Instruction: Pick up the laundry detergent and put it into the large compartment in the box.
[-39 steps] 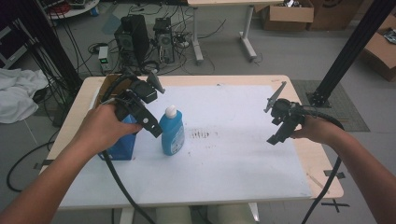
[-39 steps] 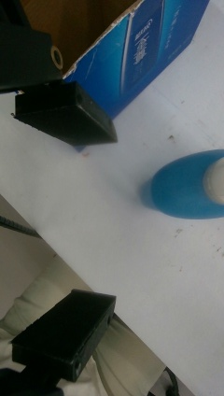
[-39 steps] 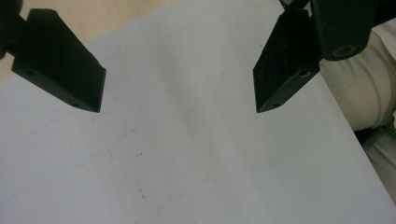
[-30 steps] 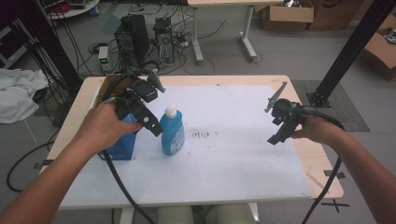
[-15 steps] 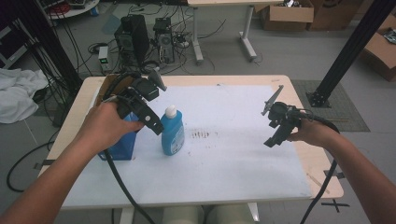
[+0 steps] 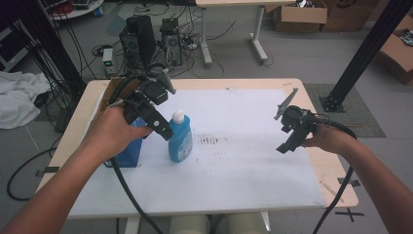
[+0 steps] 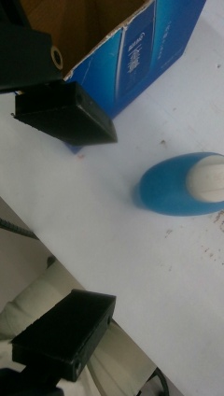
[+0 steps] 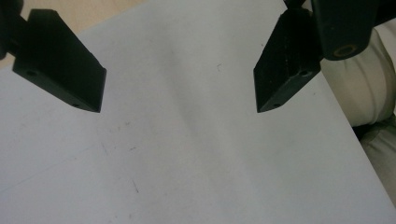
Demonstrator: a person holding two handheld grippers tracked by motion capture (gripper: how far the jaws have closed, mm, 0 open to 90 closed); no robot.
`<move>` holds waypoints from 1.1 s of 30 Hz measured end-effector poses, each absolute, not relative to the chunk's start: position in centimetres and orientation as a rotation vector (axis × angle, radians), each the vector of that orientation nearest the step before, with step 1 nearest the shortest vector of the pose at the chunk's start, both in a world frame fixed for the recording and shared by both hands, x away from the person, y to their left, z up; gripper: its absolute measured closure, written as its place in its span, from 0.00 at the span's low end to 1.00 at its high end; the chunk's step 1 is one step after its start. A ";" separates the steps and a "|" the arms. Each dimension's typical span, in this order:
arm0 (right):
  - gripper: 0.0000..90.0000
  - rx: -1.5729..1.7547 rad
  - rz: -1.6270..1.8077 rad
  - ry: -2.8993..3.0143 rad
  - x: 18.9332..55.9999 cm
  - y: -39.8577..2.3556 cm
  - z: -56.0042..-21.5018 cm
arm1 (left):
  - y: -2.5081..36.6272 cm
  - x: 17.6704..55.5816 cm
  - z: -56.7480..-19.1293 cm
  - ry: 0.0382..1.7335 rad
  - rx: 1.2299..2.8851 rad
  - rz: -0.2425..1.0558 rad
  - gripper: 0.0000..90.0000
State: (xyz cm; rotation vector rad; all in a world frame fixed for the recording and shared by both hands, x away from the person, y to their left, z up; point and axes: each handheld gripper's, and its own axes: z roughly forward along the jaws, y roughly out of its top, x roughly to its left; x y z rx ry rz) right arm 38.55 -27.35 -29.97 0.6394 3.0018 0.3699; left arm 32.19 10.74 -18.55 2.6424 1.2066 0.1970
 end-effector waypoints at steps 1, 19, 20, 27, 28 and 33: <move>0.19 0.638 0.372 3.001 38.6 -27.4 -29.9 | 10.7 32.2 -18.5 1.210 2.643 0.198 0.22; 0.19 0.621 0.363 3.004 39.1 -27.2 -30.2 | 10.2 34.2 -18.4 1.370 2.534 0.219 0.20; 0.19 0.621 0.364 3.004 39.1 -27.2 -30.2 | 10.2 34.5 -18.5 1.386 2.525 0.213 0.20; 0.19 0.623 0.367 3.005 39.2 -27.3 -30.1 | 9.5 35.4 -19.0 1.412 2.528 0.213 0.20; 0.19 0.624 0.371 3.003 39.1 -27.3 -30.1 | 9.4 35.7 -19.1 1.419 2.524 0.208 0.20; 0.19 0.627 0.372 3.001 39.2 -27.5 -30.1 | 9.2 36.4 -19.4 1.439 2.508 0.197 0.20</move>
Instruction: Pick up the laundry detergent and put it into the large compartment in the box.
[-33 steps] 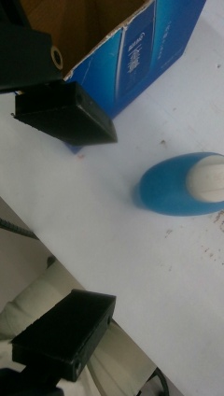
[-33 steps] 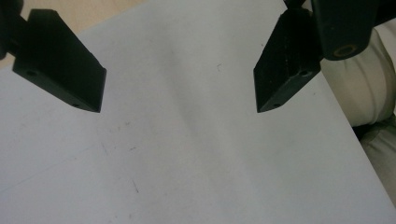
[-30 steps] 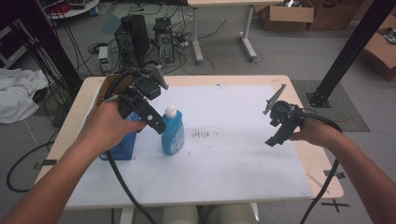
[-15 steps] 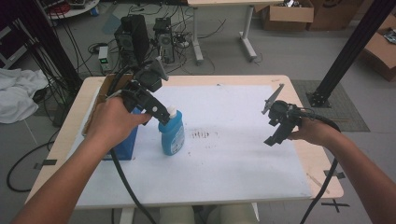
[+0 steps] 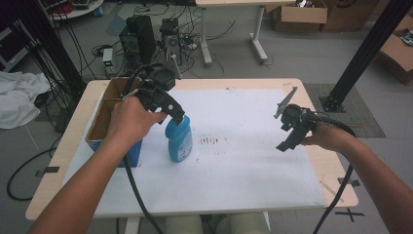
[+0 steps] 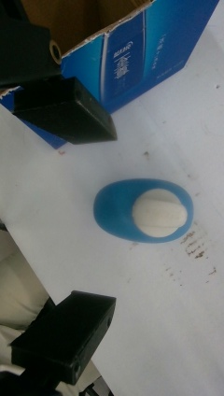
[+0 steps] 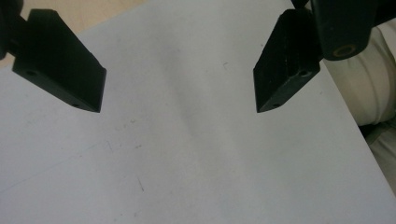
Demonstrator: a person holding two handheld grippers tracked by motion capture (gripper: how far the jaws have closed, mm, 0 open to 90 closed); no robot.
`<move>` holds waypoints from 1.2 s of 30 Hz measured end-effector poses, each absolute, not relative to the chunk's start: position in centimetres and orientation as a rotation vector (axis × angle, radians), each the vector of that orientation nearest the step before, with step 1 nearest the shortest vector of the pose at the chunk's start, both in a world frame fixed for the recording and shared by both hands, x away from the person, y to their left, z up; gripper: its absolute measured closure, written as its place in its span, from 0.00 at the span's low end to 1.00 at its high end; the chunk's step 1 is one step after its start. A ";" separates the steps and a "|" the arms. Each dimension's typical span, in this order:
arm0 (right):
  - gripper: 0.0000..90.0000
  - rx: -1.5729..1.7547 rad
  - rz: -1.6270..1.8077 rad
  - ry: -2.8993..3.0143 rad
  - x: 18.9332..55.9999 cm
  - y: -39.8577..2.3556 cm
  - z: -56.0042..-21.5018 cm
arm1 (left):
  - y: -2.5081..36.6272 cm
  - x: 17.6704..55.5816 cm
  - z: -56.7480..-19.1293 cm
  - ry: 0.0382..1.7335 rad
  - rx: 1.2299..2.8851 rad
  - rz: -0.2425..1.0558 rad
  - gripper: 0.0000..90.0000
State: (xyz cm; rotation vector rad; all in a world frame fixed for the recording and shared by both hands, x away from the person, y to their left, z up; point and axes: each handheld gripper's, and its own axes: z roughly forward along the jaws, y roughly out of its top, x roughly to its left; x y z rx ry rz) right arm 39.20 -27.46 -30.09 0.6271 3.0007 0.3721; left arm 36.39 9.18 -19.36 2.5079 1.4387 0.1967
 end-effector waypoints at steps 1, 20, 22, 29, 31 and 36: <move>0.19 0.629 0.375 3.001 39.2 -27.5 -30.1 | 9.1 36.5 -19.4 1.441 2.506 0.197 0.20; 0.19 0.637 0.367 3.008 39.7 -27.6 -30.6 | 7.8 38.8 -21.3 1.490 2.498 0.163 0.20; 0.19 0.638 0.368 3.010 39.8 -27.6 -30.7 | 7.6 39.1 -21.6 1.495 2.498 0.160 0.20; 0.19 0.641 0.367 3.016 39.9 -27.8 -31.0 | 7.3 39.5 -22.7 1.494 2.514 0.145 0.20; 0.19 0.642 0.363 3.017 39.9 -27.9 -31.1 | 7.2 39.6 -23.3 1.496 2.521 0.138 0.20; 0.19 0.644 0.371 3.017 40.0 -27.9 -31.1 | 6.9 39.9 -24.0 1.498 2.524 0.129 0.20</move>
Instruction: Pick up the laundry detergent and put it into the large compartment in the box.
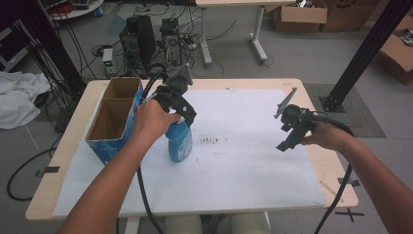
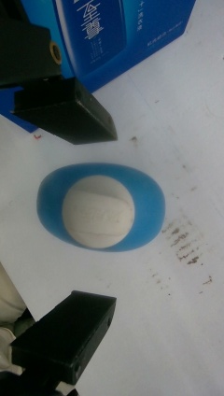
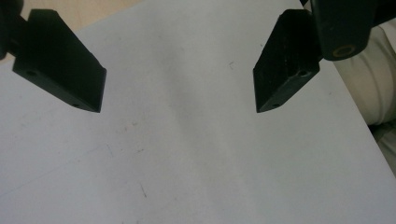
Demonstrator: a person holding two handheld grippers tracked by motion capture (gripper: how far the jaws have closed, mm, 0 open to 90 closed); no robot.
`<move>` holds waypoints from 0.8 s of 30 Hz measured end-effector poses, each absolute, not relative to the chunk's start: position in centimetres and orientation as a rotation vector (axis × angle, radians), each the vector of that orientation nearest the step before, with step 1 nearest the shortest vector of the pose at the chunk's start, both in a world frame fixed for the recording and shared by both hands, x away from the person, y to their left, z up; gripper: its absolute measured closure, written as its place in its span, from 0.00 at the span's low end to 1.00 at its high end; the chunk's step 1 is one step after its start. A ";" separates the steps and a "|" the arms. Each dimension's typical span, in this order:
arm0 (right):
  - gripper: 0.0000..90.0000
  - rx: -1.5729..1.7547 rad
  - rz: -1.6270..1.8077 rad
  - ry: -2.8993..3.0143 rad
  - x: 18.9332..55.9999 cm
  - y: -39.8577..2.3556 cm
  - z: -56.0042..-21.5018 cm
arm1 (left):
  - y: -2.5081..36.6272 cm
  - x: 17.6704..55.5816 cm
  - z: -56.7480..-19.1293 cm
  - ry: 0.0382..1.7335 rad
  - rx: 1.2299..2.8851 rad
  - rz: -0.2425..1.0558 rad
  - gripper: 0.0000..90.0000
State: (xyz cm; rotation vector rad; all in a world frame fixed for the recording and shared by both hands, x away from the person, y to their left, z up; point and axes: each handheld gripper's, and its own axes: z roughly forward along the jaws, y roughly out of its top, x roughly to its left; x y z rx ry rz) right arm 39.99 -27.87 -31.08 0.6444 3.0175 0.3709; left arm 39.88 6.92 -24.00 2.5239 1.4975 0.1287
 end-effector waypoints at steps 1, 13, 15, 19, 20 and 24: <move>0.19 0.648 0.374 3.017 40.0 -27.9 -31.1 | 6.9 39.9 -24.1 1.496 2.530 0.128 0.20; 0.19 0.651 0.380 3.021 40.2 -28.1 -31.2 | 6.9 40.5 -25.9 1.513 2.538 0.105 0.20; 0.19 0.657 0.374 3.023 40.2 -28.1 -31.2 | 6.9 40.6 -26.2 1.516 2.541 0.096 0.20; 0.19 0.657 0.375 3.027 40.2 -28.0 -31.3 | 7.0 40.7 -26.9 1.517 2.549 0.085 0.20; 0.19 0.656 0.374 3.027 40.2 -28.0 -31.3 | 7.0 40.7 -26.9 1.517 2.549 0.085 0.20; 0.19 0.653 0.373 3.028 40.2 -27.9 -31.3 | 6.9 40.8 -27.6 1.524 2.550 0.079 0.20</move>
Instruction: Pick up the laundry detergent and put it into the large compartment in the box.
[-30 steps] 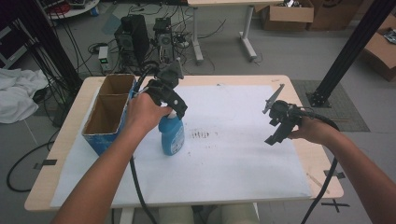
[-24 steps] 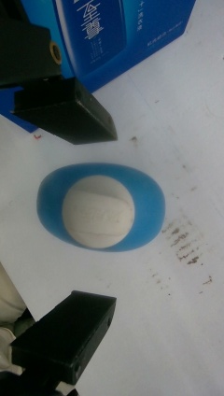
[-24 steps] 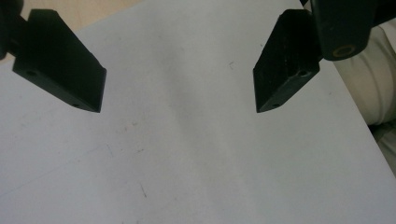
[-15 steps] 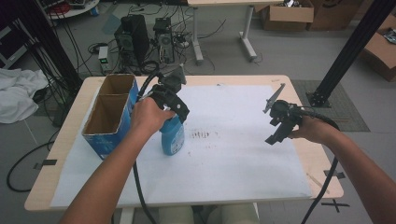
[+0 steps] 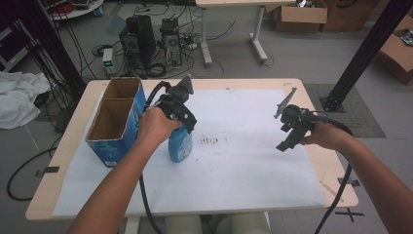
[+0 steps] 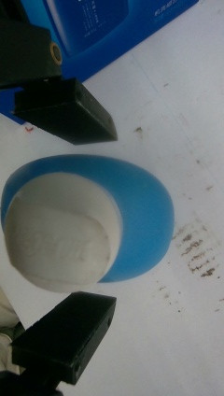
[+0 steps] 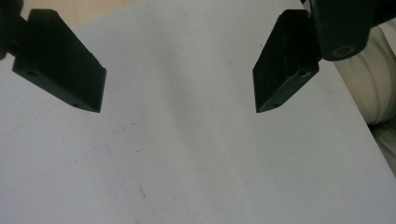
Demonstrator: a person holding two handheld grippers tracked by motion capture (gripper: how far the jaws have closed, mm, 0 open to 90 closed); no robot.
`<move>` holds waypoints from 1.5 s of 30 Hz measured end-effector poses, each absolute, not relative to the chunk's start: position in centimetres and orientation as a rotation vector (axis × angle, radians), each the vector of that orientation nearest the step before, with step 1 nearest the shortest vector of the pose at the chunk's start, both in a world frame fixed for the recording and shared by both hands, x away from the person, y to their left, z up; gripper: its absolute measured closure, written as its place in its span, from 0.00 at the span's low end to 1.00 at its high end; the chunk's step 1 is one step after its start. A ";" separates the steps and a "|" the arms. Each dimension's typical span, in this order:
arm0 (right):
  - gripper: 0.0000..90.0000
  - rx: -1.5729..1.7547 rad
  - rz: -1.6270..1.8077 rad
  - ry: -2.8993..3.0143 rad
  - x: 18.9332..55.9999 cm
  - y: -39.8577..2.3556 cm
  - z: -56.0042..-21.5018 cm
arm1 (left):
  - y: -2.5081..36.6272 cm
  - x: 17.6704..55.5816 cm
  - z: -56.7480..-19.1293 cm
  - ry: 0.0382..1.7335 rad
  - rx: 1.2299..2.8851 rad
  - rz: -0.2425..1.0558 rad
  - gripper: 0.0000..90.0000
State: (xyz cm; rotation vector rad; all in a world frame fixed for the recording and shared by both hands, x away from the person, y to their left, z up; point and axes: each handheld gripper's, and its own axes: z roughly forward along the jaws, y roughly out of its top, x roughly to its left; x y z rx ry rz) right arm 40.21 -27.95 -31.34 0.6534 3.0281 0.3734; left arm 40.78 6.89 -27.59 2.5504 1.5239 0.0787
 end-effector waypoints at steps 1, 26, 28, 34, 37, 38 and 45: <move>0.19 0.653 0.375 3.028 40.2 -27.9 -31.4 | 6.9 40.8 -27.7 1.520 2.557 0.072 0.20; 0.20 0.653 0.374 3.035 40.3 -28.0 -31.5 | 6.9 40.9 -29.4 1.525 2.558 0.055 0.25; 0.20 0.652 0.373 3.035 40.3 -28.0 -31.5 | 6.8 40.9 -29.4 1.520 2.563 0.060 0.26; 0.20 0.654 0.371 3.033 40.2 -28.0 -31.4 | 6.8 40.8 -29.3 1.516 2.570 0.060 0.29; 0.20 0.652 0.372 3.033 40.2 -28.0 -31.4 | 6.8 40.8 -29.3 1.517 2.569 0.064 0.30; 0.20 0.653 0.376 3.032 40.2 -28.0 -31.4 | 6.8 40.8 -29.3 1.520 2.564 0.065 0.30; 0.20 0.655 0.375 3.032 40.2 -28.0 -31.4 | 6.8 40.8 -29.3 1.525 2.558 0.068 0.31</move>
